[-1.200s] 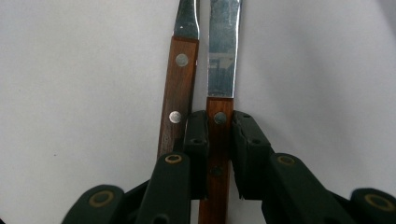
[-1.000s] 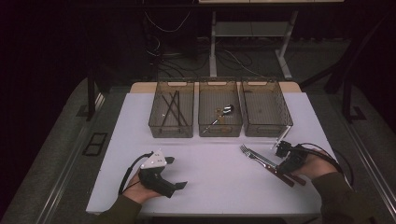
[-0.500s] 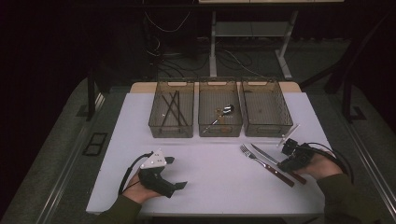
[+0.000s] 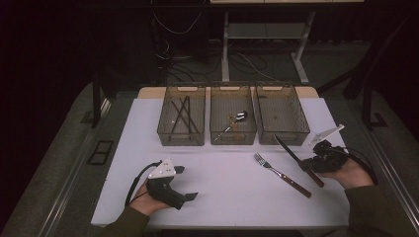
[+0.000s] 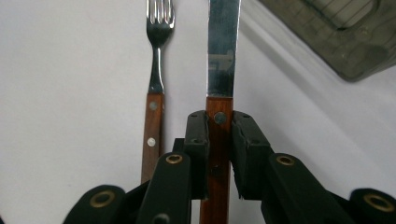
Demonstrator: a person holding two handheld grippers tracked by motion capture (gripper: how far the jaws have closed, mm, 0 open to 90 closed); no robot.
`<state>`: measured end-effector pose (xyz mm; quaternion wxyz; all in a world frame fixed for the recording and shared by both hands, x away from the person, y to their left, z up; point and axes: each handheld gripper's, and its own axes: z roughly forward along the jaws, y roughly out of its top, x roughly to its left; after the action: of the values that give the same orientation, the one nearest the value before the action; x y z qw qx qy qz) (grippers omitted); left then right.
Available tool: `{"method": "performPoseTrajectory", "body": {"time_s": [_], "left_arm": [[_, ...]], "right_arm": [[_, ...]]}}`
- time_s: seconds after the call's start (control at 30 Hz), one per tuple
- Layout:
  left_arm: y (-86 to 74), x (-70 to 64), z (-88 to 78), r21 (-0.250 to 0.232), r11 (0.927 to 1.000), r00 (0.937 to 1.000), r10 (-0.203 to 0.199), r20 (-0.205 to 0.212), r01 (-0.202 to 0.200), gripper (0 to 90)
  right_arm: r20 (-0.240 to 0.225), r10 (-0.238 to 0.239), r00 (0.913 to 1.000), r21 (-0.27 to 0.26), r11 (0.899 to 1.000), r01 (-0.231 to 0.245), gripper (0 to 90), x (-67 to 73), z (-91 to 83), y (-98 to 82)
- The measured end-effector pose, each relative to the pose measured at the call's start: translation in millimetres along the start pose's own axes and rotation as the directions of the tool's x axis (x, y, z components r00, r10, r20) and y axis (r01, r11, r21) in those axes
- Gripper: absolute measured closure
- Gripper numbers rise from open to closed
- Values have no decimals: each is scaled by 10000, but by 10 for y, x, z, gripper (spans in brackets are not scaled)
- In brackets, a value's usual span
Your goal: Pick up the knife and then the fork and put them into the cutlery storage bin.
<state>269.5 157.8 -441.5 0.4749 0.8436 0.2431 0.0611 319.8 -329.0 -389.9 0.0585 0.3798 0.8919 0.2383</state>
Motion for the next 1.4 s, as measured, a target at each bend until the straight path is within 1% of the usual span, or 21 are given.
{"method": "performPoseTrajectory", "body": {"time_s": [0.1, 0.17, 0.23, 0.37, 0.43, 0.5, 0.57, 0.6, 0.67, 0.73, 0.93, 1.0, 1.03, 1.07, 1.13, 1.2, 1.3, 1.37, 1.4], "left_arm": [[-2, 5, -5, -70, 10000, 10000, -58, 18, 58, 0], [-5, 13, -9, -63, 10000, 10000, -61, 12, 61, 0], [-10, 20, -11, -84, 9999, 9999, -104, 13, 104, 0], [-20, 39, -21, -143, 9996, 9997, -228, 45, 228, 0], [-21, 40, -19, -174, 9995, 9997, -257, 58, 258, 0], [-21, 38, -14, -138, 9997, 9998, -199, 74, 200, 0], [-22, 38, -9, -85, 9998, 9998, -186, 70, 187, 0], [-23, 38, -6, -113, 9998, 9998, -187, 66, 188, 0], [-24, 43, -7, -98, 9998, 9998, -179, 43, 179, 0], [-22, 45, -9, -77, 9998, 9998, -174, 36, 174, 0], [-24, 39, -2, -59, 9998, 9998, -167, 55, 167, 0], [-22, 36, 0, -55, 9998, 9998, -171, 89, 171, 0], [-21, 34, -1, -75, 9998, 9998, -173, 101, 174, 0], [-20, 34, -4, -73, 9998, 9998, -160, 101, 161, 0], [-19, 35, -8, -68, 9999, 9998, -140, 108, 141, 0], [-19, 35, -7, -59, 9999, 9998, -137, 106, 138, 0], [-17, 30, -7, -62, 9999, 9999, -140, 99, 140, 0], [-17, 27, -9, -65, 9999, 9999, -137, 102, 137, 0], [-17, 26, -10, -79, 9999, 9998, -142, 107, 143, 0]], "right_arm": [[-59, 58, 10000, -352, 9994, -60, 777, -17, -36, -6], [46, 147, 9999, -516, 9986, -144, 777, -24, -45, -8], [52, 246, 9997, -645, 9976, -242, 777, -42, -53, -7], [164, 471, 9988, -1156, 9923, -449, 777, -79, -92, 0], [138, 691, 9975, -1386, 9881, -665, 777, -92, -123, 3], [123, 808, 9967, -1648, 9833, -777, 777, -109, -150, 8], [192, 902, 9957, -1864, 9788, -851, 776, -136, -178, 18], [176, 960, 9952, -2043, 9747, -904, 777, -154, -194, 24], [128, 1042, 9945, -2226, 9699, -988, 777, -176, -216, 34], [199, 1116, 9936, -2430, 9645, -1035, 777, -199, -238, 50], [195, 1253, 9919, -2786, 9535, -1150, 776, -238, -274, 102], [154, 1338, 9909, -2957, 9473, -1234, 776, -250, -282, 127], [150, 1377, 9904, -2984, 9459, -1270, 776, -256, -288, 136], [105, 1420, 9898, -3093, 9418, -1318, 776, -267, -292, 150], [99, 1524, 9883, -3197, 9369, -1413, 776, -284, -306, 176], [116, 1530, 9882, -3309, 9331, -1406, 776, -303, -316, 201], [64, 1638, 9865, -3569, 9219, -1508, 776, -332, -344, 251], [120, 1689, 9856, -3655, 9181, -1529, 776, -349, -359, 309], [60, 1673, 9859, -3670, 9175, -1534, 776, -358, -370, 328]]}}
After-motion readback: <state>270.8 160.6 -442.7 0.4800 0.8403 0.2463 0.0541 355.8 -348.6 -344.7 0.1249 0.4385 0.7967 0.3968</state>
